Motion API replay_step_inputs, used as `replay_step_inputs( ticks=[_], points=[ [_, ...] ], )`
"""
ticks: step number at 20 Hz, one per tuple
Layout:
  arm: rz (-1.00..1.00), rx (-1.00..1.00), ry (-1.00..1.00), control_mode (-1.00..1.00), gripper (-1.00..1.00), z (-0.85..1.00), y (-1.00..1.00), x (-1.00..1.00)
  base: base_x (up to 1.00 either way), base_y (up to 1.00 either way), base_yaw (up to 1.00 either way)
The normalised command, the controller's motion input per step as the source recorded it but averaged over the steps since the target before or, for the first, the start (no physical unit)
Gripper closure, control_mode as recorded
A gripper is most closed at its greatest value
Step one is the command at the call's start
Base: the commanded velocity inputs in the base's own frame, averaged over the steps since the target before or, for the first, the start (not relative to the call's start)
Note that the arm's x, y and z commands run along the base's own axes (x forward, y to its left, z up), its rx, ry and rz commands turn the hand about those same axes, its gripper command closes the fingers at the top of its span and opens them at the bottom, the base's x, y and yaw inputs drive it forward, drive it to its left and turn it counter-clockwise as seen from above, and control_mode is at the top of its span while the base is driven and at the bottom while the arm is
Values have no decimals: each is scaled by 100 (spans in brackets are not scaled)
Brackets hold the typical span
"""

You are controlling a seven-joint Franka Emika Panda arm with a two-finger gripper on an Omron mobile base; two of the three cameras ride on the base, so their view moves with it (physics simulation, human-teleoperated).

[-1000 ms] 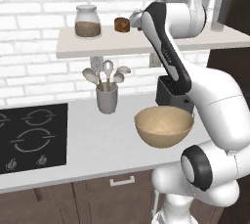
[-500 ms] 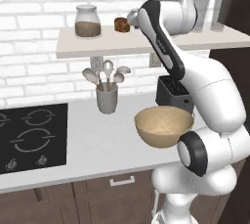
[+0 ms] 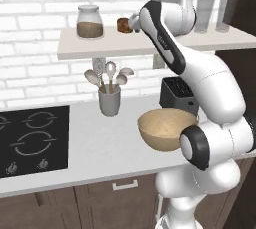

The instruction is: Open the cabinet, pick up the bread from the cabinet and place it in the basket. Then move the basket to the dining counter.

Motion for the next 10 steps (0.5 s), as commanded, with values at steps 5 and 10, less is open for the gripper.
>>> replay_step_inputs(
  ticks=[5,10],
  points=[
    [1,0,0,-100,-100,0,0,19,0,0,0],
    [1,0,0,-100,-100,0,0,27,0,0,0]
  ],
)
